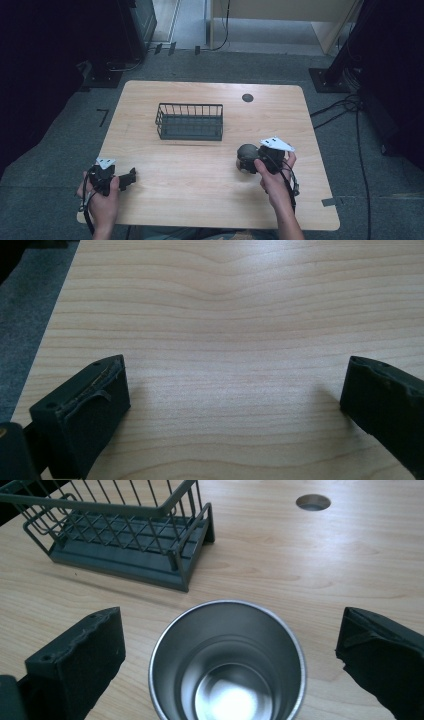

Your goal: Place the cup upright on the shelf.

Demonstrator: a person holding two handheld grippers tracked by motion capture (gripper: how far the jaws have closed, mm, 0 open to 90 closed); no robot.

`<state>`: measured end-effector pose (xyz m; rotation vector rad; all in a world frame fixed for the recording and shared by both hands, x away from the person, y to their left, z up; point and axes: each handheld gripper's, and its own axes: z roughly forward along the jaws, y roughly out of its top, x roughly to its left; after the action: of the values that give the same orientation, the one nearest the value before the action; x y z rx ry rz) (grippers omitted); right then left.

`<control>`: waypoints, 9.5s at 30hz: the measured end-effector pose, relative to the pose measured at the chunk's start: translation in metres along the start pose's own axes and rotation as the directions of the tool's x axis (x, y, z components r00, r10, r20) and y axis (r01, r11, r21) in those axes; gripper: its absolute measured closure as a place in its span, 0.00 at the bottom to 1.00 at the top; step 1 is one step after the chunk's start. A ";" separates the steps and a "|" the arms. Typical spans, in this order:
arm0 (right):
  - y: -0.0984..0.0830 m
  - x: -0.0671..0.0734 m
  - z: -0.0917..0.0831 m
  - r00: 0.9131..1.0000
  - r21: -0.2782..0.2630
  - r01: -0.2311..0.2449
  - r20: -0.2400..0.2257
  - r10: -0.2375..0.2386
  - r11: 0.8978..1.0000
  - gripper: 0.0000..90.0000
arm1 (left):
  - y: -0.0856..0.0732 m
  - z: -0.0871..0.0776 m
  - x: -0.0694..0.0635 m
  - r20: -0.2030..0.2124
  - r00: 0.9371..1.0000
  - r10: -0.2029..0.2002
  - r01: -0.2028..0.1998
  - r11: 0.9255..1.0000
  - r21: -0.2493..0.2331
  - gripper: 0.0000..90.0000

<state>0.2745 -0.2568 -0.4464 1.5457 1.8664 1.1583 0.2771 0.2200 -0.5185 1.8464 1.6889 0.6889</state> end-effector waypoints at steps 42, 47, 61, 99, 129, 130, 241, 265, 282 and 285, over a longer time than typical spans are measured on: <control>-0.033 0.005 0.035 0.998 0.073 0.001 0.060 -0.006 0.997 0.18 | 0.000 0.000 0.000 0.000 1.000 0.001 -0.001 1.000 0.000 0.00; -0.027 0.010 0.031 0.999 0.056 0.015 0.047 -0.017 0.998 0.18 | 0.000 0.000 0.000 0.000 1.000 0.000 0.000 1.000 0.000 0.00; -0.007 0.030 0.029 0.999 0.026 0.053 0.009 -0.053 0.998 0.18 | 0.000 0.000 0.000 0.000 1.000 0.000 0.000 1.000 0.000 0.00; 0.053 0.070 0.044 0.993 -0.052 0.111 -0.025 -0.113 0.992 0.19 | 0.000 0.000 0.000 0.000 1.000 0.000 0.000 1.000 0.000 0.00; 0.109 0.098 0.079 0.988 -0.137 0.146 -0.037 -0.153 0.980 0.19 | 0.000 0.000 0.000 -0.001 1.000 -0.002 0.002 1.000 -0.001 0.00; 0.111 0.099 0.081 0.987 -0.141 0.147 -0.038 -0.154 0.979 0.19 | 0.000 0.000 0.000 -0.001 1.000 -0.002 0.002 1.000 -0.001 0.00; 0.094 0.050 0.077 0.990 -0.042 0.138 -0.016 -0.139 0.989 0.00 | 0.000 0.000 0.000 0.000 1.000 0.000 0.000 1.000 0.000 0.00; 0.045 -0.009 0.034 0.995 -0.035 0.085 0.053 -0.084 0.996 0.00 | 0.000 0.000 0.000 -0.001 1.000 0.001 -0.001 1.000 0.000 0.00; 0.017 -0.039 0.015 0.993 -0.023 0.057 0.102 -0.054 0.998 0.00 | 0.000 0.000 0.000 -0.001 1.000 0.002 -0.002 1.000 0.000 0.00; 0.010 -0.048 0.010 0.992 -0.015 0.050 0.120 -0.048 0.999 0.00 | 0.000 0.000 0.000 -0.001 1.000 0.001 -0.001 1.000 0.000 0.00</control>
<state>0.3004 -0.2987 -0.4518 1.5158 1.8009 1.0349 0.2772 0.2200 -0.5186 1.8474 1.6882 0.6901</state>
